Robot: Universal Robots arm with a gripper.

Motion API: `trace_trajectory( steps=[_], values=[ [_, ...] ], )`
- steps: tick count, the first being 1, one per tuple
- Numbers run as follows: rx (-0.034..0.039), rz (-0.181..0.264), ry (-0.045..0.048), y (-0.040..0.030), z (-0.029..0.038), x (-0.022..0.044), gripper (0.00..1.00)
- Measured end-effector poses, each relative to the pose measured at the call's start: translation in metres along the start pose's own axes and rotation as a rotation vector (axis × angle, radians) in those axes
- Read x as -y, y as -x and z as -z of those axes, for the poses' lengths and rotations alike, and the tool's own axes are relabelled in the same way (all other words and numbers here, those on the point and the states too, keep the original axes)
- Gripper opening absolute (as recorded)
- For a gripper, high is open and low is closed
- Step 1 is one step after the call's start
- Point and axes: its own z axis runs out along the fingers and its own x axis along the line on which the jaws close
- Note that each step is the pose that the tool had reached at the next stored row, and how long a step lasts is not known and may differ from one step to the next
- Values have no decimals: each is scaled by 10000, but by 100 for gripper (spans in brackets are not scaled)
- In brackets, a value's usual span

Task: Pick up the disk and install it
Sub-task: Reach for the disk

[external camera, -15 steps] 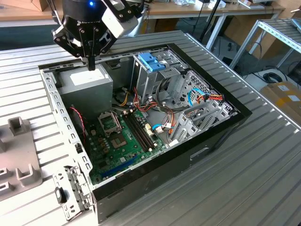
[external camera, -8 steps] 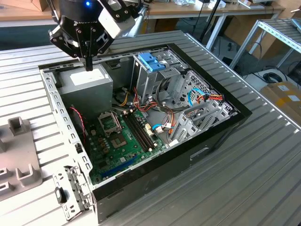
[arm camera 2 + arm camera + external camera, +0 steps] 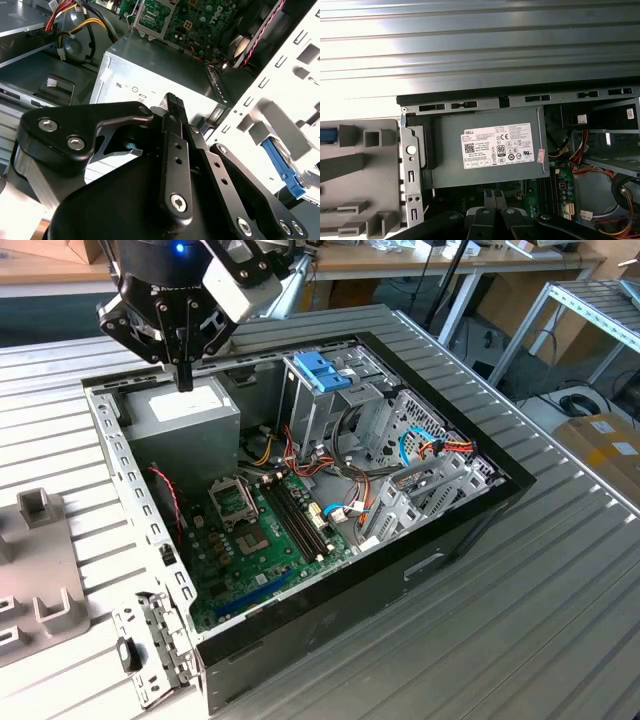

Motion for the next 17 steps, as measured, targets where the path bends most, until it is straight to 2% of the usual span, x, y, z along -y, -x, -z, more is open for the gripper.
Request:
trace_trajectory(
  steps=[17],
  values=[
    [0,0,0,-63,2,5,11]
  ],
)
